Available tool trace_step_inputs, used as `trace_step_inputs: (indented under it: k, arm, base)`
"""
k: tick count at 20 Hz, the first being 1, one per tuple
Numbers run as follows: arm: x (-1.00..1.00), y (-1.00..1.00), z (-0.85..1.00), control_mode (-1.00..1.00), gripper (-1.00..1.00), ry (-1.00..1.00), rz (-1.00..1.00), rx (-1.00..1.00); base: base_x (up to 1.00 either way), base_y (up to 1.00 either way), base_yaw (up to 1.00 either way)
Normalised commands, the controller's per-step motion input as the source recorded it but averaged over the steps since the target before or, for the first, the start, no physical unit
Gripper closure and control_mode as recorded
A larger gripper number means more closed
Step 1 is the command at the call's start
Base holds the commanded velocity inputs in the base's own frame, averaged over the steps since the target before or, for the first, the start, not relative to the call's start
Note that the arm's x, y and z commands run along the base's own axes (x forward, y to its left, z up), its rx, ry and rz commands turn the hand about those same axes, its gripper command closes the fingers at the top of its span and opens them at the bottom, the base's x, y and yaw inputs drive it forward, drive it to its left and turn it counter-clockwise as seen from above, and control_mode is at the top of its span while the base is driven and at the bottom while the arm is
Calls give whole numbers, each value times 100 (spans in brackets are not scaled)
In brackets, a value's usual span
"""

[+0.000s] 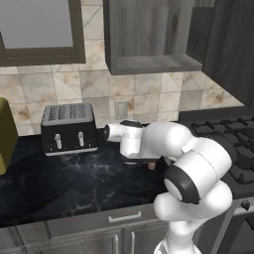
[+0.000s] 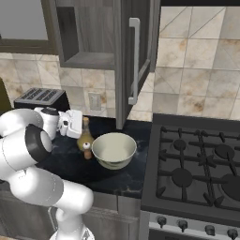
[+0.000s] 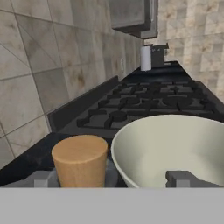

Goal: Retrieve the bottle and the shaker from the cabinet and place them next to the mixing bowl on the counter. Then add garlic from the fridge to the mixing bowl.

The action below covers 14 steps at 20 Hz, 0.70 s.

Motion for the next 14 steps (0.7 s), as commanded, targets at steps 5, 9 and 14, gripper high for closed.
trace_step_inputs:
  k: [5,9,14]
  arm:
    - [0,3,-2,-100,-100,0,0,1]
    - [0,32,0,-100,-100,2,0,0]
    - [0,43,0,-100,-100,9,0,-2]
  base:
    - [0,0,0]
    - [0,0,0]
    - [0,0,0]
